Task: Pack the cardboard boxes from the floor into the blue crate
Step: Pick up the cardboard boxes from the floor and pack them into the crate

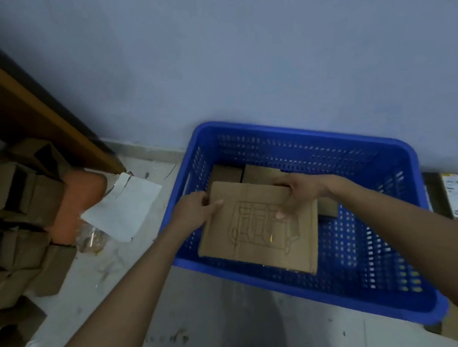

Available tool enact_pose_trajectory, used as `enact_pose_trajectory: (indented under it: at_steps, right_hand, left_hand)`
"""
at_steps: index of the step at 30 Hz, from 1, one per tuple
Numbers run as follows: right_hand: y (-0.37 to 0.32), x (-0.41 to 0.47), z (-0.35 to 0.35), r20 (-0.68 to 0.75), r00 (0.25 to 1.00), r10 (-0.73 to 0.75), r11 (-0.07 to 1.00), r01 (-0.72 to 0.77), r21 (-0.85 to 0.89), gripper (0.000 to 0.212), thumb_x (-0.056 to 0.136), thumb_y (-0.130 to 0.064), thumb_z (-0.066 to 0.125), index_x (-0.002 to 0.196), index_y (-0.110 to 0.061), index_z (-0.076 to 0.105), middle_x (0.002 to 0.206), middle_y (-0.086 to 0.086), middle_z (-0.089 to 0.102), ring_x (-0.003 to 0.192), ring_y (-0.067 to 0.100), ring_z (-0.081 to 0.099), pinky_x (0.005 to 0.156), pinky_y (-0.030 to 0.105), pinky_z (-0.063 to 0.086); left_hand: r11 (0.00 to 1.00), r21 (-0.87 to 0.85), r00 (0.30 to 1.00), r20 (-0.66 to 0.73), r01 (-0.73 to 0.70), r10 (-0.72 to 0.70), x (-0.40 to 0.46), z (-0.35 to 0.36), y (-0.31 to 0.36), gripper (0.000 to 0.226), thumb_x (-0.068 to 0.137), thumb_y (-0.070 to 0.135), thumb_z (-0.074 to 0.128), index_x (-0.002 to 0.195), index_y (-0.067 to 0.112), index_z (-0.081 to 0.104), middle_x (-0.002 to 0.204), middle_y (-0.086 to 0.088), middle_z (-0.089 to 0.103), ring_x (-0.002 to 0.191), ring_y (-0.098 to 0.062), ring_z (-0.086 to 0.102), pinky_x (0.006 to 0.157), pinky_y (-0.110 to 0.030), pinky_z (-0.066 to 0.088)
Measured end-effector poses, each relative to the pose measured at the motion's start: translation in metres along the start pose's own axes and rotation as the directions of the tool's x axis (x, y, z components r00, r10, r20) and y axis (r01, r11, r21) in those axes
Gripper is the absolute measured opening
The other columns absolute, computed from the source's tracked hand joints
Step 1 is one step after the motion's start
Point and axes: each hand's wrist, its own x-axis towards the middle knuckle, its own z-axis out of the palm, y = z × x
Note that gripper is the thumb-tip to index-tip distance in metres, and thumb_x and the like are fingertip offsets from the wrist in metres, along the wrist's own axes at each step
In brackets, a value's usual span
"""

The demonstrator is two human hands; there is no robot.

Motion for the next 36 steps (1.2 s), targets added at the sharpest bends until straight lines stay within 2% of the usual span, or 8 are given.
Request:
enact_pose_trajectory:
  at_steps: [4, 10, 15, 19, 22, 24, 30, 36]
  right_hand:
    - [0.015, 0.047, 0.025, 0.057, 0.998, -0.016, 1.000, 0.017, -0.014, 0.068, 0.066, -0.044, 0.084, 0.126, -0.027, 0.057, 0.118, -0.013, 0.065, 0.109, 0.006, 0.061, 0.100, 0.029, 0.048]
    - [0.045, 0.107, 0.065, 0.063, 0.997, -0.050, 0.999, 0.048, 0.023, 0.060, 0.072, -0.036, 0.083, 0.125, -0.023, 0.058, 0.118, -0.009, 0.066, 0.107, 0.009, 0.063, 0.096, 0.033, 0.052]
    - [0.055, 0.138, 0.094, 0.010, 0.999, -0.047, 0.997, 0.046, 0.068, 0.062, 0.072, -0.036, 0.082, 0.126, -0.022, 0.055, 0.115, -0.009, 0.061, 0.110, 0.013, 0.059, 0.090, 0.026, 0.049]
    - [0.052, 0.162, 0.107, -0.019, 1.000, -0.011, 0.999, 0.011, 0.038, 0.071, 0.068, -0.045, 0.083, 0.129, -0.023, 0.054, 0.119, -0.008, 0.058, 0.113, 0.015, 0.056, 0.093, 0.029, 0.047]
    - [0.053, 0.183, 0.115, -0.053, 0.999, 0.007, 1.000, -0.007, -0.001, 0.088, 0.060, -0.054, 0.084, 0.136, -0.023, 0.050, 0.132, -0.005, 0.055, 0.122, 0.019, 0.052, 0.102, 0.037, 0.046]
    - [0.056, 0.189, 0.118, -0.068, 0.998, 0.014, 1.000, -0.014, -0.002, 0.092, 0.059, -0.055, 0.084, 0.138, -0.022, 0.049, 0.136, -0.004, 0.053, 0.123, 0.020, 0.051, 0.103, 0.039, 0.045]
    - [0.062, 0.192, 0.123, -0.172, 0.985, -0.032, 0.998, 0.022, -0.062, 0.076, 0.060, -0.053, 0.084, 0.125, -0.022, 0.061, 0.124, -0.001, 0.063, 0.115, 0.019, 0.058, 0.094, 0.034, 0.049]
    - [0.066, 0.174, 0.136, -0.398, 0.910, -0.116, 0.903, -0.070, -0.424, 0.086, 0.056, -0.078, 0.068, 0.124, -0.026, 0.057, 0.118, 0.002, 0.056, 0.112, 0.023, 0.050, 0.086, 0.037, 0.047]
  left_hand:
    - [0.960, 0.280, 0.999, 0.035, 0.016, -0.027, 0.033, 0.012, -0.022, 0.045, 0.087, 0.052, 0.058, 0.080, 0.008, 0.063, 0.079, -0.012, 0.070, 0.067, -0.020, 0.065, 0.070, -0.035, 0.054]
    - [0.894, 0.448, 0.999, 0.006, 0.030, -0.037, 0.068, 0.046, -0.048, 0.039, 0.090, 0.041, 0.059, 0.066, 0.013, 0.047, 0.066, -0.005, 0.055, 0.061, -0.017, 0.054, 0.064, -0.034, 0.049]
    - [0.843, 0.535, 0.994, 0.048, 0.053, -0.093, 0.068, 0.064, -0.057, 0.019, 0.092, 0.029, 0.054, 0.098, 0.010, 0.055, 0.098, -0.007, 0.056, 0.086, -0.021, 0.055, 0.074, -0.031, 0.048]
    - [0.832, 0.553, 0.984, 0.171, -0.050, -0.055, 0.068, 0.078, -0.055, 0.038, 0.092, 0.029, 0.054, 0.125, 0.011, 0.053, 0.126, -0.009, 0.054, 0.111, -0.024, 0.054, 0.092, -0.034, 0.047]
    - [0.845, 0.521, 0.940, 0.333, -0.116, -0.076, 0.070, 0.087, -0.048, 0.047, 0.096, 0.030, 0.049, 0.140, 0.018, 0.042, 0.146, -0.005, 0.041, 0.133, -0.023, 0.040, 0.109, -0.036, 0.035]
    - [0.837, 0.536, 0.903, 0.407, -0.112, -0.140, 0.071, 0.094, -0.046, 0.048, 0.098, 0.027, 0.046, 0.144, 0.020, 0.037, 0.152, -0.003, 0.033, 0.139, -0.023, 0.033, 0.112, -0.037, 0.030]
    - [0.806, 0.582, 0.857, 0.466, -0.108, -0.221, 0.075, 0.108, -0.049, 0.047, 0.097, 0.026, 0.045, 0.143, 0.018, 0.040, 0.151, -0.004, 0.034, 0.138, -0.024, 0.034, 0.111, -0.040, 0.033]
    - [0.829, 0.554, 0.853, 0.467, -0.077, -0.233, 0.080, 0.116, -0.055, 0.048, 0.095, 0.031, 0.049, 0.140, 0.019, 0.043, 0.151, -0.003, 0.034, 0.136, -0.023, 0.036, 0.109, -0.039, 0.036]
